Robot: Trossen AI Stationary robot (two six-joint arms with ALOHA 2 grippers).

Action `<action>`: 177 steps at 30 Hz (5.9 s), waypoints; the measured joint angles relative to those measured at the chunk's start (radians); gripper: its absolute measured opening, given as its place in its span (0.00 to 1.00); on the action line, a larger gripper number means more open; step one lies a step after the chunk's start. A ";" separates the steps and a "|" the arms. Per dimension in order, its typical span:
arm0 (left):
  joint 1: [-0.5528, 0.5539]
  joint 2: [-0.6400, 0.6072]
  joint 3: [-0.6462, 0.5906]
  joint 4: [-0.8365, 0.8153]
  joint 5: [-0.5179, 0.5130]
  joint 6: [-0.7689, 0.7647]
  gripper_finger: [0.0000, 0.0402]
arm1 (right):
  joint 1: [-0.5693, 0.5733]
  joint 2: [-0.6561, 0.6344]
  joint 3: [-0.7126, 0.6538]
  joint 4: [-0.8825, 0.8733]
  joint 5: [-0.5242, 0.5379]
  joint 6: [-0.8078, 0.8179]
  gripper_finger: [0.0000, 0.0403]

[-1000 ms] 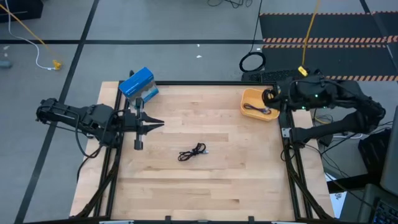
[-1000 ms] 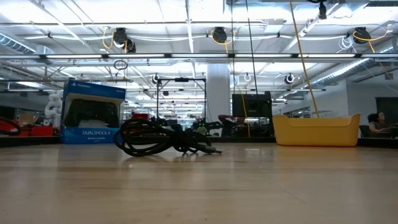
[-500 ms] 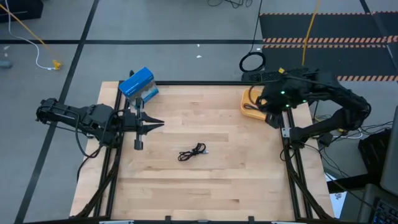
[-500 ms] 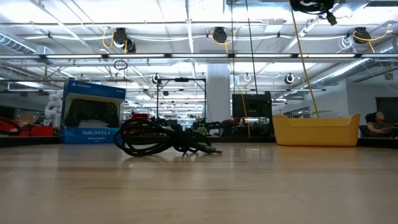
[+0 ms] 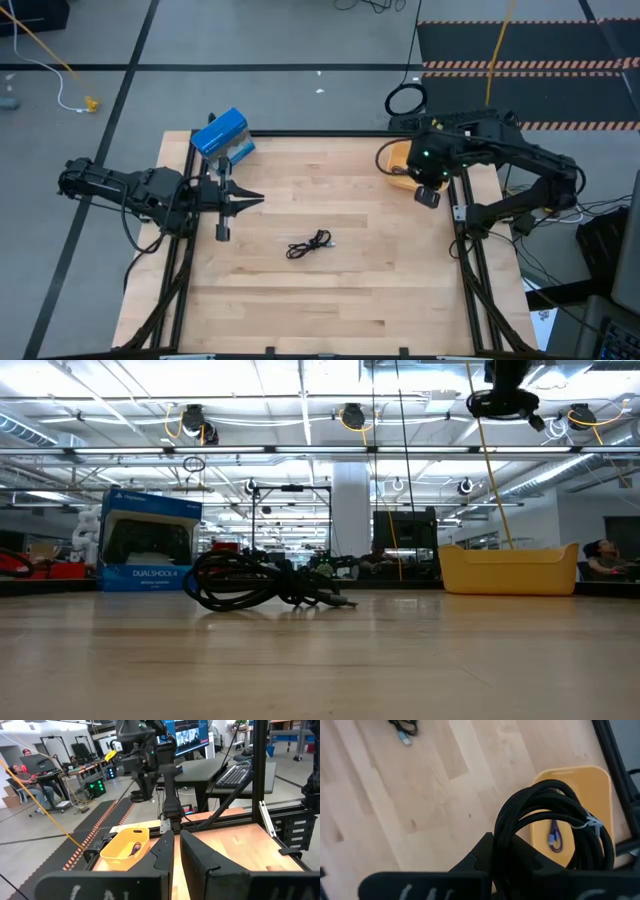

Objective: Pick and place USB-C Cables
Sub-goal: Put the bottom charger cable into the yellow bin, then put the charger cable into the yellow bin

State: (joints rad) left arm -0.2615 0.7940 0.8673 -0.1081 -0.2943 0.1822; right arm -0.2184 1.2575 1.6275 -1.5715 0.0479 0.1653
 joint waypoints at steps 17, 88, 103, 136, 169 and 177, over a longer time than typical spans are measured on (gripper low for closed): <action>0.000 0.000 0.000 0.000 0.000 -0.004 0.09 | -0.397 0.013 -0.150 0.113 0.006 -0.275 0.05; 0.000 0.000 0.000 0.001 0.000 -0.003 0.09 | -0.613 0.218 -0.810 0.872 0.002 -0.288 0.24; 0.000 0.000 0.000 0.001 0.000 -0.003 0.09 | -0.613 0.219 -0.795 0.855 0.003 -0.290 0.33; 0.000 0.000 0.000 0.000 0.000 -0.003 0.09 | -0.605 0.054 -0.574 0.457 0.007 -0.256 0.43; 0.000 0.000 0.000 0.001 0.000 -0.003 0.09 | -0.427 0.026 -0.138 0.001 0.013 -0.110 0.38; 0.000 0.000 0.000 0.001 0.000 -0.003 0.09 | -0.278 0.025 -0.138 0.000 -0.080 -0.013 0.28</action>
State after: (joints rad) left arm -0.2615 0.7940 0.8673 -0.1070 -0.2947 0.1791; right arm -0.4968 1.2827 1.4895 -1.5711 -0.0323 0.1524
